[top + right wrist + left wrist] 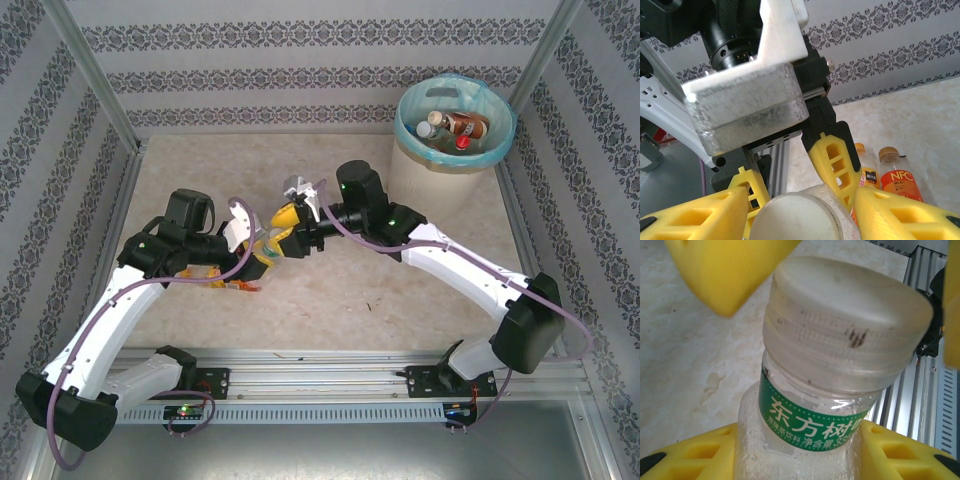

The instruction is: Put the plastic bottles in the bin

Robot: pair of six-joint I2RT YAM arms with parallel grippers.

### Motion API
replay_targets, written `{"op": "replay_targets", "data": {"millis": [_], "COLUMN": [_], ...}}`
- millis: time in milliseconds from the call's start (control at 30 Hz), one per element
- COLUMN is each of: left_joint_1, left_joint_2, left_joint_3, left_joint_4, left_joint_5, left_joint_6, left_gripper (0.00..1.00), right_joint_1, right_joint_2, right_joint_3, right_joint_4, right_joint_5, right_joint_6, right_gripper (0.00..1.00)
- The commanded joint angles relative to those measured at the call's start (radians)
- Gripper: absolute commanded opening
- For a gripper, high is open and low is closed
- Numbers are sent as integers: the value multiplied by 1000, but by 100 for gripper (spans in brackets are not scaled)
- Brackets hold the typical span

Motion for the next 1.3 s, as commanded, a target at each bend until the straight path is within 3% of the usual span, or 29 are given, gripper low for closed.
{"op": "replay_targets", "data": {"millis": [0,133,367,467,567,667,700,767,900,1067,1267], "left_joint_1": [-10,-10,-9,-10,-9,-9,-9,-10,-10,-12,-25], "left_joint_2": [-27,-34,-30,-40,-66,-109,-121,-134,-117,-59,7], "left_joint_3": [7,11,15,8,-12,-65,-78,-92,-94,-105,-106], "left_joint_4": [59,75,76,111,200,379,436,524,636,792,900], "left_joint_5": [51,60,63,31,-28,-108,-115,-105,-67,-29,-24], "left_joint_6": [-11,-12,-1,-18,-52,-121,-138,-156,-187,-263,-331], "left_gripper": [48,48,49,55,73,98,100,100,100,100,100], "right_joint_1": [20,25,26,25,7,-17,-22,-36,-94,-245,-344], "right_joint_2": [22,33,14,-3,-12,-39,-54,-82,-125,-159,-108], "right_joint_3": [31,37,49,53,92,130,149,207,371,432,552], "right_joint_4": [-9,-18,-19,-27,-76,-118,-143,-219,-381,-336,-383], "right_joint_5": [-31,-25,14,89,189,241,273,363,690,1005,1307], "right_joint_6": [-33,-33,-39,-33,15,28,15,-29,-113,-28,-191], "right_gripper": [58,54,32,22,12,7,7,7,6,3,0]}}
